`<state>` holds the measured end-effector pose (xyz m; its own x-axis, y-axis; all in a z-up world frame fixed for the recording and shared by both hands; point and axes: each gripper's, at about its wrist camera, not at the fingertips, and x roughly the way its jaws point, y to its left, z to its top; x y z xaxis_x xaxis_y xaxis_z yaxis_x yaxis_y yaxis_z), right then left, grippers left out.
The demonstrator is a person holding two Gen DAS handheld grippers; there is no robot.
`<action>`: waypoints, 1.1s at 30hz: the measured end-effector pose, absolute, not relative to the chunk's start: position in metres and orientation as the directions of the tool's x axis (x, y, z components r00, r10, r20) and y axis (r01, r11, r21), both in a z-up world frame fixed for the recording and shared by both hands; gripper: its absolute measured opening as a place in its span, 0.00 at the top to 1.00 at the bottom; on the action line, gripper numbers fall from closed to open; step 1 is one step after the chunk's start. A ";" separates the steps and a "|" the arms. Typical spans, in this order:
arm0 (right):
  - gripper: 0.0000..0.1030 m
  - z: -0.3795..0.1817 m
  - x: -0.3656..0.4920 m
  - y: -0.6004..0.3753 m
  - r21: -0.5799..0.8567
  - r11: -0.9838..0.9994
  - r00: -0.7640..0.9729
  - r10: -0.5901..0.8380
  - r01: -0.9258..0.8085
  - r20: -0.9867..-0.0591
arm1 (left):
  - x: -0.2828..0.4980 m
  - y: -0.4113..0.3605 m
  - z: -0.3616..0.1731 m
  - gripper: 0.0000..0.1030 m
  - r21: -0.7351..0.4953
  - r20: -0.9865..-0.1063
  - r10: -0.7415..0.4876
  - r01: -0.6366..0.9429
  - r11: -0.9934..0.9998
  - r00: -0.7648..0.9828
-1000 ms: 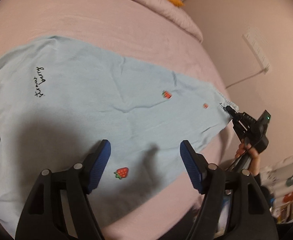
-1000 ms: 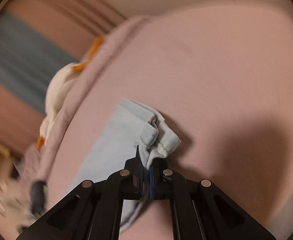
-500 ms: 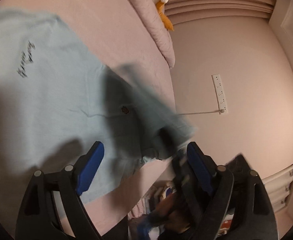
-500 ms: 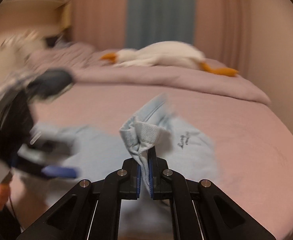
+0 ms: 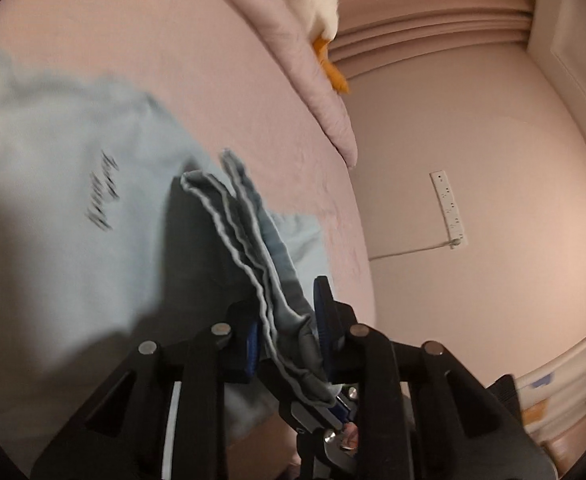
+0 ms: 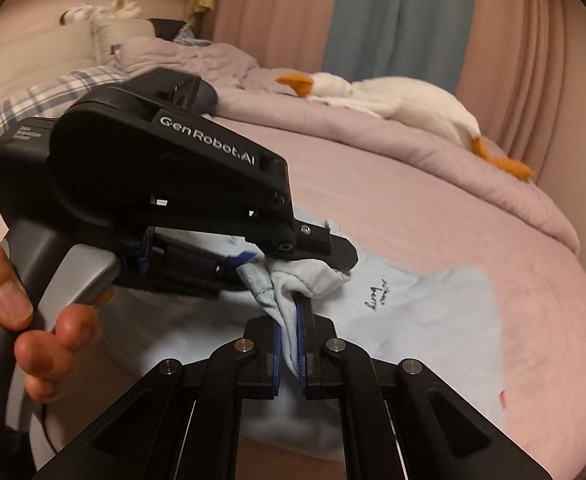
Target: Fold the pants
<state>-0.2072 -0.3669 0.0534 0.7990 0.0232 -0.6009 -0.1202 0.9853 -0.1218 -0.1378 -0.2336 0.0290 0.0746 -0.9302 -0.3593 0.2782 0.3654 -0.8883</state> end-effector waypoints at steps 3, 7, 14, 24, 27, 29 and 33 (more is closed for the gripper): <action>0.97 0.048 -0.197 -0.354 -0.128 0.980 0.796 0.045 -0.153 -0.604 | -0.136 -0.225 0.022 0.82 -0.846 -0.438 -0.892 0.285 0.450 0.110; 0.96 0.029 -0.190 -0.342 -0.108 0.978 0.741 0.063 -0.180 -0.668 | -0.136 -0.209 0.000 0.81 -0.833 -0.493 -0.862 0.224 0.506 0.116; 0.59 0.026 -0.193 -0.360 0.065 0.975 0.647 0.191 -0.214 -0.739 | -0.136 -0.188 0.009 0.63 -0.811 -0.524 -0.839 0.215 0.544 0.147; 0.60 0.064 -0.219 -0.471 0.199 0.973 0.761 0.044 0.113 -0.647 | -0.154 -0.238 0.058 0.54 -0.739 -0.505 -0.854 0.448 0.504 0.128; 0.71 0.049 -0.210 -0.482 0.121 0.977 0.708 -0.038 0.174 -0.705 | -0.165 -0.272 0.056 0.54 -0.713 -0.523 -0.850 0.511 0.480 0.067; 0.71 0.036 -0.206 -0.484 0.084 0.979 0.680 -0.068 0.187 -0.730 | -0.172 -0.289 0.048 0.56 -0.679 -0.556 -0.830 0.550 0.486 0.047; 0.71 0.013 -0.194 -0.474 0.038 0.984 0.618 -0.079 0.173 -0.782 | -0.174 -0.286 0.016 0.65 -0.509 -0.710 -0.688 0.566 0.648 0.149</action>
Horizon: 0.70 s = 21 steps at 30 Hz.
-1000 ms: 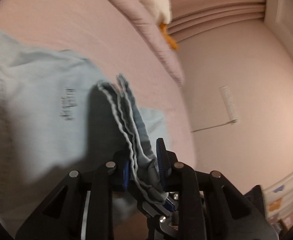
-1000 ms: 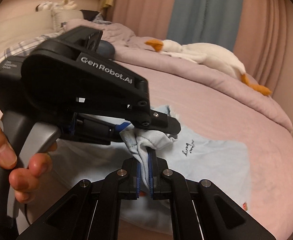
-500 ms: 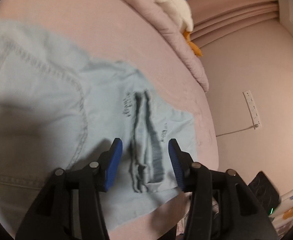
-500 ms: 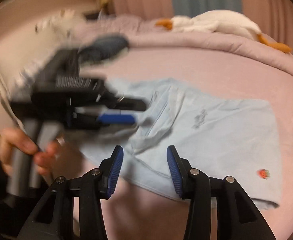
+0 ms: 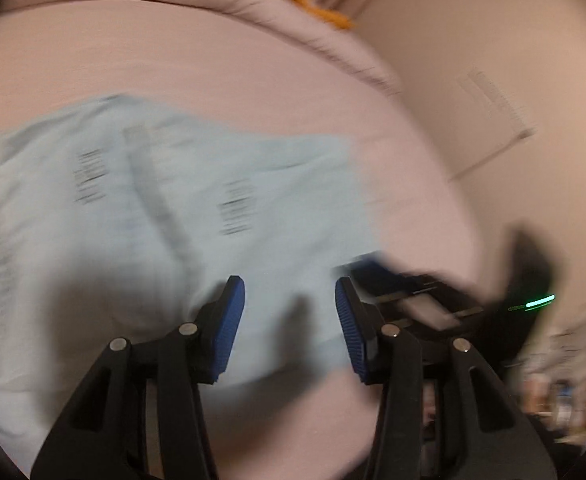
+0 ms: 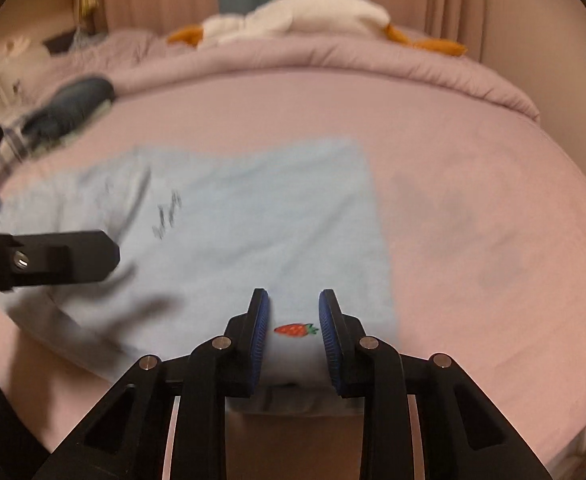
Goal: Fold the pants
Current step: 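Grasp the folded leg edge with the left gripper and pull it flat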
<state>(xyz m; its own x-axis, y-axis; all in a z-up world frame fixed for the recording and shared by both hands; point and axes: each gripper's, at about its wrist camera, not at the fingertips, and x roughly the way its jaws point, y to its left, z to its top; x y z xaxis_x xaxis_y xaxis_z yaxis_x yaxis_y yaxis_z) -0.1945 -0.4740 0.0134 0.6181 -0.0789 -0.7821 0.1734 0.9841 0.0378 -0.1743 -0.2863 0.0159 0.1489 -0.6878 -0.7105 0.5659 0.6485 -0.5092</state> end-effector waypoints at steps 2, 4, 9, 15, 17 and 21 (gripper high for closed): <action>0.71 0.020 -0.192 -0.471 0.026 0.986 0.618 -0.082 0.163 -0.782 | -0.168 -0.263 0.006 0.83 -0.540 -0.699 -0.696 0.515 0.666 0.167; 0.71 0.030 -0.191 -0.473 0.049 0.986 0.620 -0.062 0.160 -0.782 | -0.163 -0.238 0.002 0.90 -0.573 -0.679 -0.710 0.470 0.671 0.187; 0.71 0.042 -0.167 -0.450 0.092 0.996 0.662 0.080 -0.017 -0.745 | -0.168 -0.224 -0.002 0.92 -0.620 -0.645 -0.745 0.453 0.640 0.169; 0.83 0.022 -0.089 -0.400 0.055 0.976 0.581 0.172 -0.212 -0.796 | -0.166 -0.214 -0.009 0.92 -0.673 -0.620 -0.772 0.413 0.613 0.137; 0.88 0.020 -0.071 -0.386 0.039 0.970 0.569 0.174 -0.242 -0.804 | -0.167 -0.217 -0.002 0.92 -0.677 -0.616 -0.776 0.411 0.610 0.137; 0.92 0.022 -0.049 -0.368 0.011 0.964 0.532 0.156 -0.266 -0.832 | -0.170 -0.215 0.001 0.92 -0.685 -0.615 -0.778 0.400 0.609 0.131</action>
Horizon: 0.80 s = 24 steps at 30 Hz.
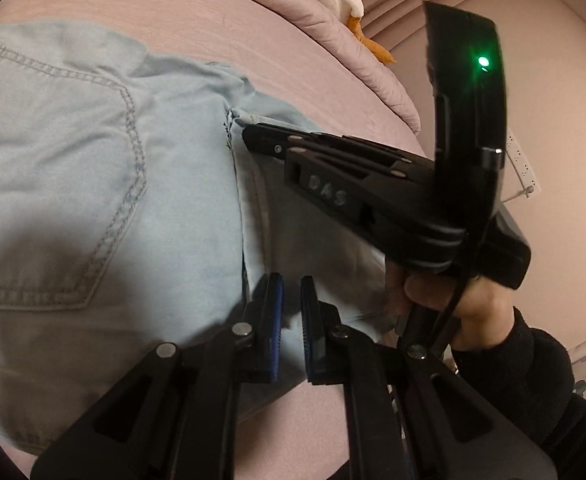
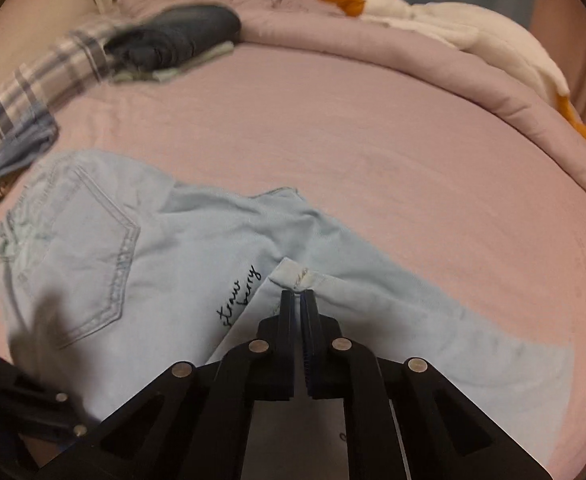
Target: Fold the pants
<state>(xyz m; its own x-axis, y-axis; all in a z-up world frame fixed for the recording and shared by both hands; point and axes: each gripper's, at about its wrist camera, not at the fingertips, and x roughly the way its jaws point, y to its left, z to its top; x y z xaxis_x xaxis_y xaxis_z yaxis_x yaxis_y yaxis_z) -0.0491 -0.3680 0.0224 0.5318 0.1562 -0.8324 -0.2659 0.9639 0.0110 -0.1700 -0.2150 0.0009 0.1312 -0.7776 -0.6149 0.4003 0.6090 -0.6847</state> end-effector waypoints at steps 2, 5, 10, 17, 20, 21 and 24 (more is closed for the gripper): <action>0.92 0.023 -0.053 -0.378 0.076 0.964 0.527 0.204 -0.254 -0.825 | -0.171 -0.215 0.001 0.92 -0.687 -0.613 -0.779 0.399 0.607 0.131; 0.92 0.026 -0.058 -0.398 0.217 0.962 0.545 0.273 -0.167 -0.793 | -0.173 -0.215 0.003 0.92 -0.681 -0.616 -0.776 0.404 0.611 0.136; 0.92 0.040 -0.103 -0.395 0.188 0.968 0.597 0.252 -0.169 -0.761 | -0.171 -0.216 0.004 0.92 -0.681 -0.619 -0.774 0.399 0.614 0.135; 0.92 0.017 -0.197 -0.387 0.091 0.982 0.603 0.173 -0.164 -0.779 | -0.175 -0.213 0.003 0.92 -0.671 -0.625 -0.769 0.410 0.618 0.134; 0.92 0.018 -0.207 -0.388 0.090 0.981 0.589 0.176 -0.173 -0.789 | -0.176 -0.208 0.005 0.92 -0.674 -0.626 -0.770 0.411 0.614 0.123; 0.92 0.019 -0.207 -0.391 0.113 0.980 0.574 0.189 -0.165 -0.797 | -0.178 -0.205 0.007 0.92 -0.671 -0.627 -0.770 0.419 0.612 0.119; 0.92 0.031 -0.199 -0.400 0.200 0.970 0.563 0.242 -0.138 -0.790 | -0.184 -0.191 0.014 0.71 -0.631 -0.652 -0.746 0.450 0.632 0.133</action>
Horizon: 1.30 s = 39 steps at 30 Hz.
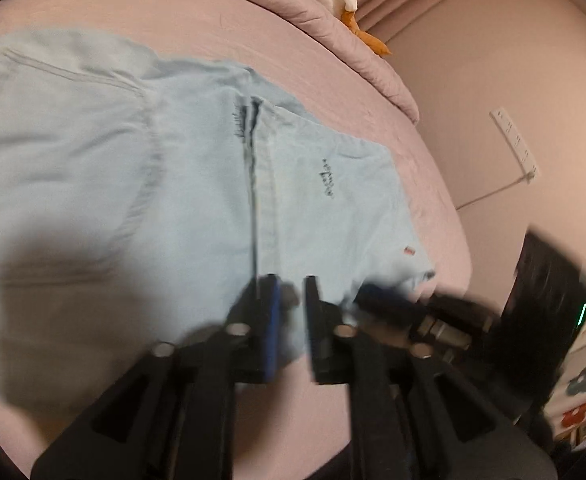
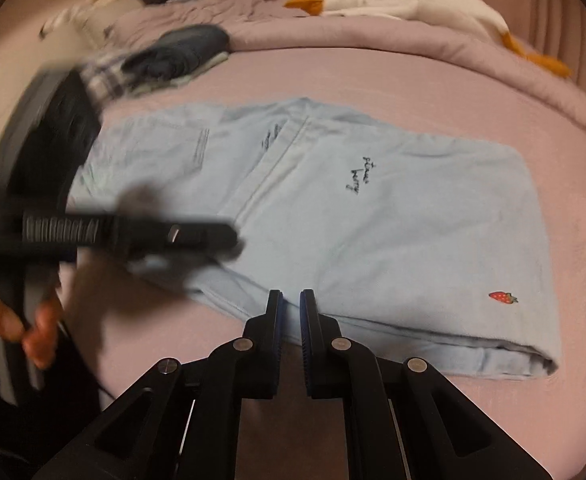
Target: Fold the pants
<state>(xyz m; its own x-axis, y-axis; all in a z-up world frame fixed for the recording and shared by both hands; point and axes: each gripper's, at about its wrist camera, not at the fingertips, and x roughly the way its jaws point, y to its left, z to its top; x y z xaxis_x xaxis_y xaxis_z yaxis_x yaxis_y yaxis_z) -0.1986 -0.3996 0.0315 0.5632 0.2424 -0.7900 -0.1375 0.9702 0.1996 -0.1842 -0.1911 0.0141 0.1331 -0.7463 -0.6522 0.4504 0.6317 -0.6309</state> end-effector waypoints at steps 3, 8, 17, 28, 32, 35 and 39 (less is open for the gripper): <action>0.92 0.042 -0.187 -0.403 0.237 0.961 0.602 0.275 -0.144 -0.749 | -0.198 -0.162 0.021 0.68 -0.630 -0.637 -0.756 0.465 0.622 0.147; 0.92 0.041 -0.136 -0.387 0.190 0.973 0.609 0.228 -0.128 -0.759 | -0.218 -0.107 0.028 0.55 -0.622 -0.643 -0.740 0.427 0.656 0.199; 0.92 0.019 -0.053 -0.375 0.149 0.988 0.535 0.145 -0.036 -0.832 | -0.209 -0.027 -0.002 0.52 -0.775 -0.580 -0.764 0.097 0.625 0.283; 0.92 0.055 -0.134 -0.379 0.139 0.988 0.624 0.150 -0.066 -0.767 | -0.181 -0.027 -0.006 0.50 -0.803 -0.557 -0.673 -0.109 0.586 0.486; 0.91 0.030 -0.152 -0.352 0.133 0.978 0.544 0.200 -0.159 -0.815 | -0.170 -0.035 0.002 0.54 -0.768 -0.584 -0.632 -0.093 0.634 0.509; 0.89 0.024 -0.155 -0.338 0.047 0.978 0.556 0.154 -0.202 -0.817 | -0.163 -0.034 0.005 0.70 -0.753 -0.590 -0.645 -0.042 0.657 0.486; 0.88 0.044 -0.135 -0.361 0.190 0.964 0.542 0.263 -0.188 -0.798 | -0.158 -0.034 -0.004 0.73 -0.765 -0.581 -0.660 -0.043 0.643 0.476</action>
<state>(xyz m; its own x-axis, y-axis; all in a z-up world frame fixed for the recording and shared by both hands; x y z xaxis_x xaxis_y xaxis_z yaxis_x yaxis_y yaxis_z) -0.1348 -0.3612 0.0436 0.5423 0.2635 -0.7978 -0.1879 0.9635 0.1905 -0.1582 -0.0338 -0.0036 0.4761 -0.6600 -0.5811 -0.0432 0.6425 -0.7651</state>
